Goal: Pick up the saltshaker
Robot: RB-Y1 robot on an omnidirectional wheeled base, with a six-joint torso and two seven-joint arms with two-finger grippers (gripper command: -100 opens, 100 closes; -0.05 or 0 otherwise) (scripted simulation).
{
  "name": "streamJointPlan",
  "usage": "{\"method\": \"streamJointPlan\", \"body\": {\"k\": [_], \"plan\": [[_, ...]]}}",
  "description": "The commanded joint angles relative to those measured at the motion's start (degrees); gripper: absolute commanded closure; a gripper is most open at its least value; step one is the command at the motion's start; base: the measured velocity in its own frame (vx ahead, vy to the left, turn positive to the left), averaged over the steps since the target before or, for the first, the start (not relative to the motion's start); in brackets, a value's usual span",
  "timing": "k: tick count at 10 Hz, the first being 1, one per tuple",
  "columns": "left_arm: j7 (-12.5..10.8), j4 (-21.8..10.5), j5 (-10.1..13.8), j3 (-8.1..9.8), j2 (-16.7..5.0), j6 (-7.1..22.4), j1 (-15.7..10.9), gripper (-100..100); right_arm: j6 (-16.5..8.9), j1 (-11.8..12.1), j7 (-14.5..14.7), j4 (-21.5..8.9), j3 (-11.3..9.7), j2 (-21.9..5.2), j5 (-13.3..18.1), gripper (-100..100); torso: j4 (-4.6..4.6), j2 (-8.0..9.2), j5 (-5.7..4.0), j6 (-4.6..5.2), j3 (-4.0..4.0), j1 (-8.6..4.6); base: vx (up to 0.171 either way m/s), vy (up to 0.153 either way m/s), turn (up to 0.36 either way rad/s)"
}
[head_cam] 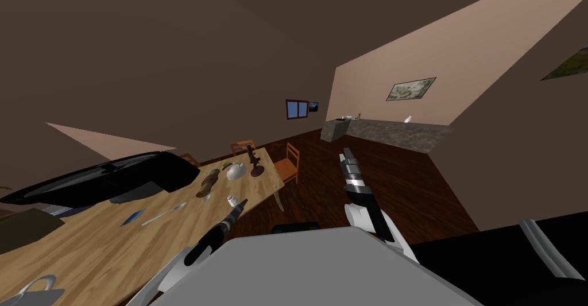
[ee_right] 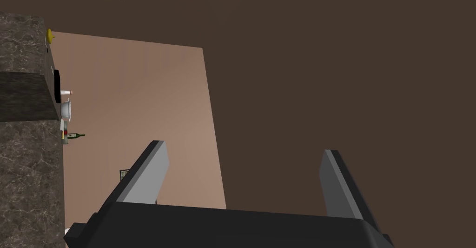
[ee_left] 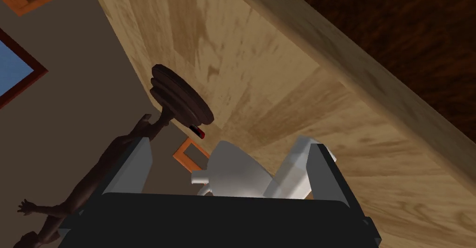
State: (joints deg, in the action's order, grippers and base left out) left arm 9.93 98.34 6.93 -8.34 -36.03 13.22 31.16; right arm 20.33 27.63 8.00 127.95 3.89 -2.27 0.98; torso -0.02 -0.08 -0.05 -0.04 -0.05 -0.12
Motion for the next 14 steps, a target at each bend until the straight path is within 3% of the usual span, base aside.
{"method": "streamJointPlan", "body": {"k": [1, 2, 3, 7, 10, 14], "plan": [[0.60, -0.84, -0.20, 0.15, -1.86, 2.27, 0.54, -100, 0.00, 0.00, 0.00, 0.00, 0.00, 0.00, 0.00, 0, 0.00, 0.00, 0.00, 0.00, 0.00, 0.00, 0.040, -0.040, -0.084], [1.03, -2.47, -0.22, 0.21, -3.61, 3.21, 0.81, -100, 0.00, 0.00, 0.00, 0.00, 0.00, 0.00, 0.00, 0, 0.00, 0.00, 0.00, 0.02, 0.01, -0.01, 0.068, -0.048, -0.190], [1.03, -2.47, -0.22, 0.21, -3.61, 3.21, 0.81, -100, 0.00, 0.00, 0.00, 0.00, -0.01, 0.00, 0.00, 0, -0.01, -0.06, -0.01, 0.03, -0.03, -0.03, 0.049, -0.031, -0.061], [2.65, -8.62, -0.34, 0.56, -10.18, 6.60, 1.93, -100, 0.00, 0.00, 0.00, 0.00, 0.00, 0.00, 0.00, 0, -0.01, -0.07, 0.00, 0.03, -0.04, -0.01, 0.059, -0.040, -0.156], [3.01, -9.98, -0.37, 0.64, -11.65, 7.36, 2.19, -100, 0.00, 0.00, 0.00, 0.00, 0.00, 0.00, 0.00, 0, 0.00, -0.01, 0.00, 0.01, 0.00, 0.04, 0.043, -0.021, -0.064], [4.20, -14.36, -0.47, 0.90, -16.32, 9.89, 3.03, -100, 0.00, 0.00, 0.00, 0.00, 0.00, 0.00, 0.00, 0, 0.00, -0.03, 0.00, 0.01, -0.02, 0.01, 0.051, -0.029, -0.123]]}}
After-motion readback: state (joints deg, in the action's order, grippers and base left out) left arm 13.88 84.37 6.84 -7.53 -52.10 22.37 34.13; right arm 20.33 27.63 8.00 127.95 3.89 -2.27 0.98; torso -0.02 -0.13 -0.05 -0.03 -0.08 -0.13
